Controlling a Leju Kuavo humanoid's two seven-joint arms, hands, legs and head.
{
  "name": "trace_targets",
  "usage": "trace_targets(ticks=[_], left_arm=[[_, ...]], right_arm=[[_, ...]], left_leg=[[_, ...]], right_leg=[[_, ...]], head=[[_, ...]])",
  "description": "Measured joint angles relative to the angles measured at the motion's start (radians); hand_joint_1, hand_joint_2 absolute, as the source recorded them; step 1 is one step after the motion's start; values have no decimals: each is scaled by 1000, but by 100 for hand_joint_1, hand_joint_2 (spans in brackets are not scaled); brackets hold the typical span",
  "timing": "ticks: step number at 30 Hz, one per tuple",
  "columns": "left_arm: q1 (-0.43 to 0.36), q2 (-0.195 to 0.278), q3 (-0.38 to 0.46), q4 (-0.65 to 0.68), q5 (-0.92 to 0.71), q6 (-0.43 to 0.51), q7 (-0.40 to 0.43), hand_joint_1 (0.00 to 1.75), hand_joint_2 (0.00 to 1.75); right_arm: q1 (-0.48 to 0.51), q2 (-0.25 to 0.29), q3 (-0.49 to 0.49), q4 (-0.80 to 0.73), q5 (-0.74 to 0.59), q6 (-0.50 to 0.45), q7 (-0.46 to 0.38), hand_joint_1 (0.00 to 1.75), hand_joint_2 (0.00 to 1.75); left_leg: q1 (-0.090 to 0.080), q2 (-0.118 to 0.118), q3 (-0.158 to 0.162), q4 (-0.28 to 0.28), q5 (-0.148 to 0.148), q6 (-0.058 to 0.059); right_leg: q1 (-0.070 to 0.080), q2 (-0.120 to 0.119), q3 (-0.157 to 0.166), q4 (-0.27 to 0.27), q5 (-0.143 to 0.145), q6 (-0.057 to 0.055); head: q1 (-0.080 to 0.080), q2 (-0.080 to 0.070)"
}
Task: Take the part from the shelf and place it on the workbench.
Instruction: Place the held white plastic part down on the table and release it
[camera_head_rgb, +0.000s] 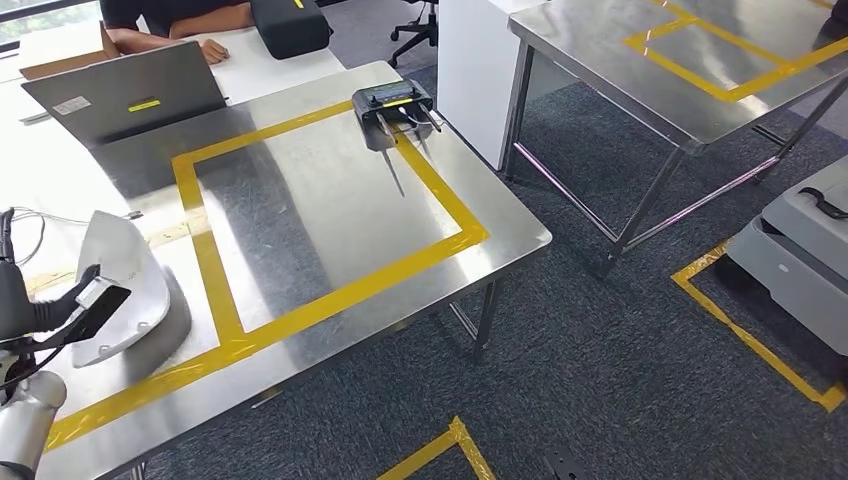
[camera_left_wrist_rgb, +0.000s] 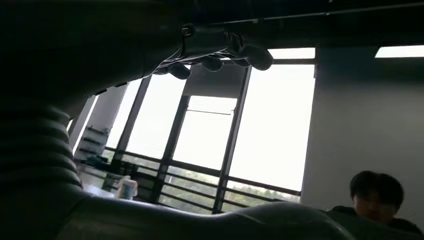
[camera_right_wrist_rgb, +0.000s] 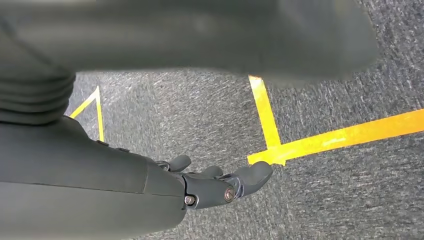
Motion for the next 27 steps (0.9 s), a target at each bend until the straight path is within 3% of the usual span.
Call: trace_targets(ticks=[3, 6, 8, 10, 12, 13, 14, 15, 17, 19, 23, 25, 27], left_arm=[[34, -14, 100, -175, 96, 1, -61, 0, 0], [115, -18, 116, -386, 213, 1, -38, 0, 0], [185, -30, 116, -532, 230, 1, -23, 0, 0], [262, -61, 116, -675, 207, 1, -32, 0, 0], [349, -108, 117, -813, 173, 1, -52, 0, 0], [395, -134, 118, -878, 154, 1, -60, 0, 0], [438, -159, 118, -942, 131, 0, -66, 0, 0], [475, -184, 118, -999, 110, 0, -69, 0, 0], [526, -226, 117, -1100, 64, 0, -73, 0, 0], [554, -259, 116, -1172, 38, 0, -73, 0, 0], [586, -295, 113, -1266, 29, -1, -74, 0, 0], [596, -304, 112, -1289, 29, -1, -74, 0, 0], [601, -311, 112, -1301, 25, -1, -74, 0, 0]], right_arm=[[1, 3, -2, 0, -6, -2, 10, 0, 0], [6, 8, -8, 0, -11, -5, 25, 0, 0], [7, 11, -15, 0, -16, -7, 27, 0, 0], [7, 11, -21, 0, -22, -9, 16, 0, 0], [7, 11, -26, 0, -27, -5, 1, 0, 0], [8, 11, -28, 0, -28, -4, -5, 0, 0], [8, 11, -30, 0, -29, -2, -9, 0, 0], [9, 11, -32, 0, -30, -2, -12, 0, 0], [9, 11, -39, 0, -32, -2, -15, 0, 0], [7, 12, -46, 0, -35, -3, -16, 0, 0], [5, 15, -53, 0, -38, -3, -15, 0, 0], [5, 17, -56, 0, -39, -3, -15, 0, 0], [5, 16, -58, 0, -39, -3, -15, 0, 0]], left_leg=[[-3, 5, 0, 3, -4, 7], [-8, 7, 2, 2, -4, 18], [-3, 10, 11, -14, 7, 29], [3, 15, 18, -29, 16, 38], [1, 19, 18, -30, 16, 43], [1, 21, 17, -28, 15, 43], [1, 22, 15, -25, 14, 44], [1, 23, 13, -22, 14, 43], [2, 22, 8, -14, 12, 39], [1, 17, 3, -7, 10, 28], [0, 13, -8, -1, 12, -1], [2, 13, -31, 45, -33, -10], [3, 14, -64, 152, -116, -16]], right_leg=[[-3, 4, 1, 0, 0, 4], [-8, 6, 5, -5, 2, 15], [-7, 2, 8, -3, -5, 24], [-4, -7, -15, 58, -49, 29], [-2, -11, -72, 187, -113, 31], [-2, -12, -96, 239, -130, 32], [-2, -12, -105, 259, -126, 33], [-2, -12, -93, 236, -103, 33], [-4, -14, -23, 104, -44, 31], [0, -12, 25, 14, -13, 21], [1, -13, 19, -3, -4, -10], [-2, -17, 6, -8, 11, -24], [0, -18, -12, -9, 24, -31]], head=[[0, 0], [0, 0], [0, 0], [2, 0], [3, 0], [3, 0], [3, 0], [3, 0], [3, 0], [3, 0], [2, 0], [2, 0], [1, 0]])
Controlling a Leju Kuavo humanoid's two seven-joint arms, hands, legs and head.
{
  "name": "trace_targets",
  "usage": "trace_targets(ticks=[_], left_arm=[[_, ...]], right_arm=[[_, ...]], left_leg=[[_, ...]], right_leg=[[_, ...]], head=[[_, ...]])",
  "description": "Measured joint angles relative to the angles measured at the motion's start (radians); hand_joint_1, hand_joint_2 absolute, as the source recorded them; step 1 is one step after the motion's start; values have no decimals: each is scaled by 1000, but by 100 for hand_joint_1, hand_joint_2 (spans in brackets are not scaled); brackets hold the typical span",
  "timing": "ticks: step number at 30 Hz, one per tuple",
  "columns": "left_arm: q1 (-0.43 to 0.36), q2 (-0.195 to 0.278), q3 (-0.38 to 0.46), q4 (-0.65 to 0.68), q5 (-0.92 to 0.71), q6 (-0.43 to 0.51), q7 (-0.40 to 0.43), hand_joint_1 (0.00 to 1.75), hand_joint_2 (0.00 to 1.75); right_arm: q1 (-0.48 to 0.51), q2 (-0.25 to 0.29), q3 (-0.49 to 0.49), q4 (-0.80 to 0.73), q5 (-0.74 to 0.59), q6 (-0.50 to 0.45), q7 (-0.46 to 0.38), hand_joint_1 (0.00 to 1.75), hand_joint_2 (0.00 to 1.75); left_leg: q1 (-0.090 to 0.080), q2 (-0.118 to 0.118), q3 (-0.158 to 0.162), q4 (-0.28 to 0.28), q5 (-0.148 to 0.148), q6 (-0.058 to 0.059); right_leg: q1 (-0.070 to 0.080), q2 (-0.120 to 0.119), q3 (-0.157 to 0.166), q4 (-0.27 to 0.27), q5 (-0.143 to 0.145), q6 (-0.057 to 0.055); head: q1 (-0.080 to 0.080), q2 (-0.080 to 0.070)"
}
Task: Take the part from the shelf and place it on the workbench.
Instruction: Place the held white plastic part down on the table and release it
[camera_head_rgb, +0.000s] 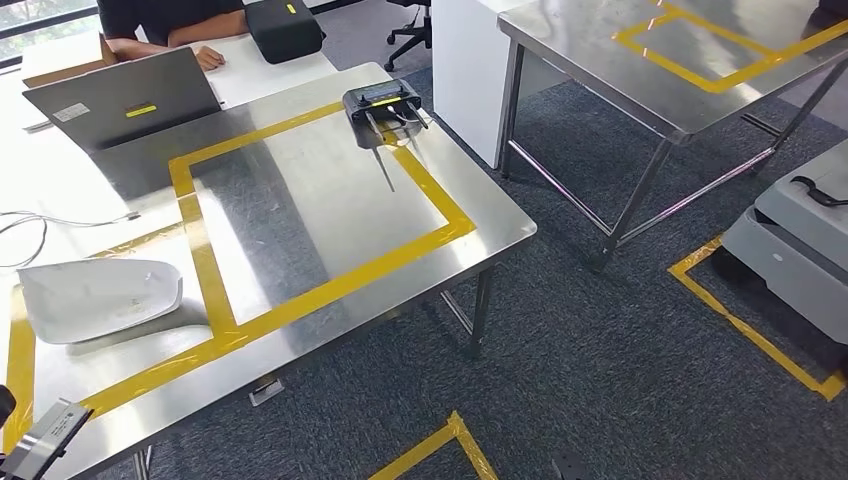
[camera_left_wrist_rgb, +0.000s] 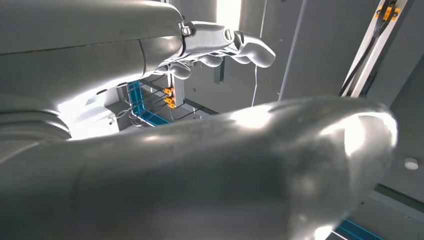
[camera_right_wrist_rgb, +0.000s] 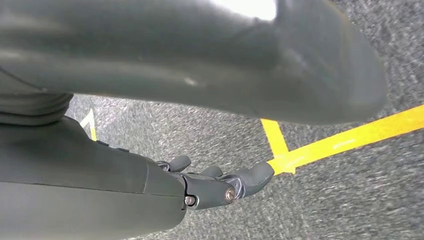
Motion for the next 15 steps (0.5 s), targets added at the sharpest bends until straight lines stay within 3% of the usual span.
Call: trace_targets(ticks=[1, 2, 3, 5, 7, 8, 11, 12, 13, 15], left_arm=[[4, -6, -1, -4, -3, 0, 0, 0, 0], [9, -13, -4, -8, -5, 0, 0, 0, 0], [15, -20, -8, -10, -7, 0, 0, 0, 0], [24, -29, -15, -13, -7, 0, 0, 0, 0], [32, -34, -20, -18, -9, 0, 0, 0, 0], [38, -37, -22, -21, -11, 0, 0, 0, 0], [59, -54, -25, -25, -33, 0, 0, 0, 0], [63, -62, -25, -26, -43, -1, 0, 0, 0], [66, -69, -26, -27, -52, -1, 0, 0, 0], [72, -84, -27, -27, -68, -1, 0, 0, 0]], right_arm=[[0, 0, -2, 0, 0, 0, 0, 0, 0], [0, 0, -4, 0, -2, 0, 0, 0, 0], [0, 0, -7, 0, -3, 0, 0, 0, 0], [-1, 0, -12, 0, -5, 0, 0, 0, 0], [-1, 0, -14, 0, -4, 0, -1, 0, 0], [-1, 0, -14, 0, -4, 1, -2, 0, 0], [-1, 0, -15, 0, -2, 2, -7, 0, 0], [-1, 0, -15, 0, -1, 2, -8, 0, 0], [-1, 0, -16, 0, 0, 2, -9, 0, 0], [-1, -1, -16, 0, 1, 1, -9, 0, 0]], left_leg=[[0, 0, -12, 53, -30, -1], [0, 0, -13, 86, -43, -1], [0, 0, 0, 88, -36, 1], [-1, 0, 73, -3, 15, 9], [-6, 1, 156, -131, 39, 20], [-11, 1, 178, -170, 40, 24], [-16, 2, 172, -190, 55, 42], [-14, 3, 165, -192, 65, 51], [-11, 4, 155, -195, 76, 59], [-9, 6, 131, -195, 97, 69]], right_leg=[[2, -1, -9, 0, 6, -1], [3, -1, -17, 1, 13, -1], [4, -1, -26, 3, 19, -1], [6, -1, -41, 6, 31, 2], [6, -1, -48, 6, 44, 11], [5, 0, -48, 5, 51, 17], [1, 0, -47, -3, 68, 39], [2, 1, -53, 4, 58, 45], [2, 1, -63, 28, 29, 49], [2, 2, -97, 135, -69, 55]], head=[[0, 0], [0, 0], [0, 0], [0, 0], [1, 0], [1, 0], [-1, 0], [-1, 0], [0, 0], [2, 0]])
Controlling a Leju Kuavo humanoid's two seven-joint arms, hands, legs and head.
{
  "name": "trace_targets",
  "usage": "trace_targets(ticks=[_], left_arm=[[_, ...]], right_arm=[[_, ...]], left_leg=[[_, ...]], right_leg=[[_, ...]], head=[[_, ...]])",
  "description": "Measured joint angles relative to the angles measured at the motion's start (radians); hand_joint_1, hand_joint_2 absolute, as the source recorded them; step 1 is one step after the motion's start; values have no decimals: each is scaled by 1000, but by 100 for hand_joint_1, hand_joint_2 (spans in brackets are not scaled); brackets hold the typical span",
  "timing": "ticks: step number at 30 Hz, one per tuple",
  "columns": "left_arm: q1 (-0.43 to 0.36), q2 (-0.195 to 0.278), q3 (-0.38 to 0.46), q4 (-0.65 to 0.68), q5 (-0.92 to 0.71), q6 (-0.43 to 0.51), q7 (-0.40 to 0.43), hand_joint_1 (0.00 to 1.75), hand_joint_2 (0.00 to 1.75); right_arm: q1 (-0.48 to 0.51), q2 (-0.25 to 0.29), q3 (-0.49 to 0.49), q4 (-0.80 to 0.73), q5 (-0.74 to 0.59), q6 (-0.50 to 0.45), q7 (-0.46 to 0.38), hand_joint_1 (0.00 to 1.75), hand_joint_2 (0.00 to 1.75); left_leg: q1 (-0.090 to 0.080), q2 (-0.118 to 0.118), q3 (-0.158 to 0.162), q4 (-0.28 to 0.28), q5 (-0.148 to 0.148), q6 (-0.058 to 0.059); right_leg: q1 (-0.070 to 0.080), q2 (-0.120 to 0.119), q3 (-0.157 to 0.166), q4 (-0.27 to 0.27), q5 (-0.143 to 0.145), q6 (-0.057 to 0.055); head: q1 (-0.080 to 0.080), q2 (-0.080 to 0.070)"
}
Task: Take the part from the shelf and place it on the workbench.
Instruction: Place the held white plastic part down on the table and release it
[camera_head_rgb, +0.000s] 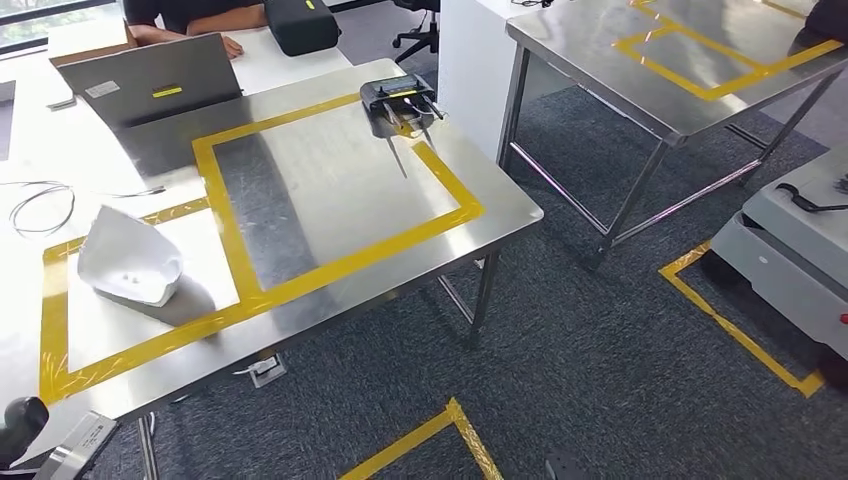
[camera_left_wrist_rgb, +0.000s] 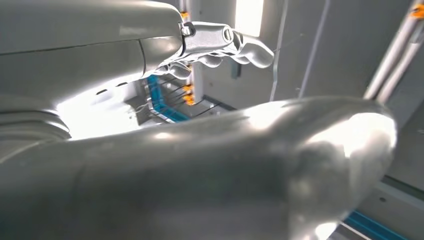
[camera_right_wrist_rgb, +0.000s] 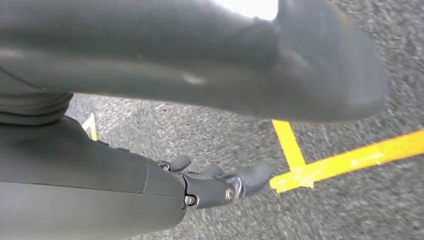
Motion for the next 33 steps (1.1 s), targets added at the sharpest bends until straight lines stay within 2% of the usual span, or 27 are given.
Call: trace_targets(ticks=[1, 2, 3, 4, 5, 6, 8, 9, 12, 13, 14, 16, 17, 18, 19, 20, 21, 22, 23, 24, 25, 27, 28, 29, 30, 32, 33], left_arm=[[4, -8, 0, 0, -9, 0, 0, 0, 0], [9, -16, -1, 1, -16, 0, 0, 0, 0], [13, -25, -1, 2, -22, 0, 0, 0, 0], [17, -30, -1, 3, -24, 0, 0, 0, 0], [21, -35, -1, 5, -21, 0, 0, 0, 0], [25, -40, -1, 7, -16, 0, 1, 0, 0], [33, -47, -1, 14, 7, 0, 7, 0, 0], [37, -50, -1, 20, 22, 0, 9, 0, 0], [46, -56, 0, 59, 44, 0, 24, 0, 0], [47, -56, 2, 79, 41, 0, 34, 0, 0], [47, -57, 4, 103, 36, 0, 46, 0, 0], [46, -57, 13, 158, 30, 0, 68, 0, 0], [45, -57, 20, 191, 26, 0, 77, 0, 0], [44, -58, 32, 225, 23, 0, 79, 0, 0], [42, -59, 45, 260, 19, 0, 75, 0, 0], [41, -62, 59, 289, 16, 0, 64, 0, 0], [39, -64, 71, 312, 14, 0, 52, 0, 0], [36, -67, 81, 330, 12, 0, 42, 0, 0], [33, -70, 89, 344, 9, 0, 38, 0, 0], [30, -73, 93, 354, 6, 0, 40, 0, 0], [29, -74, 96, 363, 2, 0, 49, 0, 0], [28, -76, 97, 381, -5, 0, 85, 0, 0], [28, -75, 96, 392, -9, 0, 109, 0, 0], [28, -74, 95, 405, -14, 0, 137, 0, 0], [27, -72, 92, 422, -20, 0, 164, 0, 0], [28, -65, 82, 462, -31, 0, 200, 0, 0], [27, -61, 78, 485, -35, 0, 208, 0, 0]], right_arm=[[0, 0, 0, 0, 1, 0, 1, 0, 0], [0, 0, 0, 0, 1, -1, 2, 0, 0], [0, 0, -1, 0, 2, -1, 5, 0, 0], [-1, 0, -1, 0, 2, -2, 7, 0, 0], [-1, 0, -2, 0, 3, -2, 9, 0, 0], [-2, 0, -3, 0, 4, -2, 10, 0, 0], [-5, 0, -3, 0, 9, -2, 10, 0, 0], [-6, 0, -3, 0, 12, -2, 10, 0, 0], [-8, 0, -3, 0, 25, -1, 11, 0, 0], [-9, 0, -3, 0, 29, -1, 12, 0, 0], [-10, 0, -3, 0, 31, 0, 13, 0, 0], [-11, 0, -3, 0, 33, 0, 13, 0, 0], [-11, 0, -4, 0, 33, 0, 10, 0, 0], [-11, 0, -4, 0, 32, 1, 7, 0, 0], [-11, 1, -4, 0, 31, 1, 3, 0, 0], [-11, 2, -5, 0, 30, 2, -1, 0, 0], [-11, 4, -6, 0, 30, 2, -2, 0, 0], [-12, 6, -6, 0, 30, 2, -1, 0, 0], [-12, 8, -6, 0, 31, 2, 4, 0, 0], [-13, 10, -7, 0, 31, 2, 11, 0, 0], [-13, 13, -7, 0, 32, 2, 19, 0, 0], [-12, 17, -7, 0, 32, 1, 36, 0, 0], [-12, 18, -7, 0, 33, 0, 43, 0, 0], [-11, 20, -7, 0, 33, 0, 49, 0, 0], [-10, 22, -7, 0, 34, -1, 52, 0, 0], [-10, 24, -7, 0, 37, 0, 54, 0, 0], [-10, 24, -7, 0, 38, -1, 54, 0, 0]], left_leg=[[0, 1, -12, 2, 9, 1], [-1, 2, -25, 6, 18, 2], [-1, 2, -38, 11, 26, 1], [-1, 3, -52, 17, 33, 0], [-1, 3, -66, 24, 40, -3], [-1, 3, -78, 32, 45, -6], [-2, 3, -96, 43, 54, -16], [-3, 3, -101, 46, 60, -22], [-2, 0, -107, 45, 74, -41], [-1, -1, -115, 55, 58, -47], [0, -2, -126, 83, 26, -53], [4, -3, -158, 188, -70, -63], [5, -3, -169, 247, -104, -66], [6, -3, -171, 290, -116, -68], [6, -3, -158, 304, -103, -68], [6, -3, -129, 285, -76, -67], [6, -2, -84, 232, -48, -64], [5, -3, -32, 159, -39, -60], [3, -3, 13, 93, -42, -55], [0, -4, 41, 43, -51, -49], [-3, -5, 50, 18, -61, -42], [-5, -3, 37, 10, -45, -25], [-4, -2, 28, 9, -33, -16], [-2, 0, 17, 6, -20, -7], [-1, 2, 4, 5, -6, -1], [-2, 3, -25, 7, 18, 4], [-3, 4, -41, 10, 30, 4]], right_leg=[[0, 0, -17, 68, -43, 3], [0, 0, -26, 124, -67, 5], [0, 0, -22, 152, -66, 6], [0, 0, -2, 147, -49, 5], [0, 0, 37, 105, -22, 4], [0, 0, 88, 33, -3, 0], [5, 1, 171, -97, 2, -10], [7, 2, 189, -130, -5, -17], [7, -1, 178, -144, 9, -38], [6, -3, 169, -147, 19, -46], [4, -6, 158, -149, 30, -53], [4, -9, 132, -150, 52, -59], [5, -10, 117, -149, 64, -59], [5, -11, 103, -148, 75, -58], [5, -11, 87, -146, 87, -57], [5, -11, 73, -144, 98, -55], [5, -11, 60, -141, 108, -52], [6, -11, 49, -138, 117, -48], [6, -11, 42, -137, 126, -43], [6, -12, 38, -137, 136, -37], [6, -13, 36, -139, 146, -30], [3, -12, 34, -145, 159, -16], [2, -11, 28, -138, 147, -10], [1, -8, 18, -113, 114, -4], [0, -6, 4, -68, 64, 0], [0, -4, -27, 59, -35, 7], [0, -4, -32, 114, -53, 9]], head=[[1, 0], [1, 0], [1, 0], [1, 0], [1, 0], [1, 0], [1, 0], [0, 0], [1, 0], [0, 0], [-1, 0], [-3, 0], [-3, 0], [-3, 0], [-3, 0], [-3, 0], [-3, 0], [-3, 0], [-3, 0], [-3, 0], [-5, 0], [-8, 0], [-9, 0], [-8, 0], [-8, 0], [-7, 0], [-7, 0]])
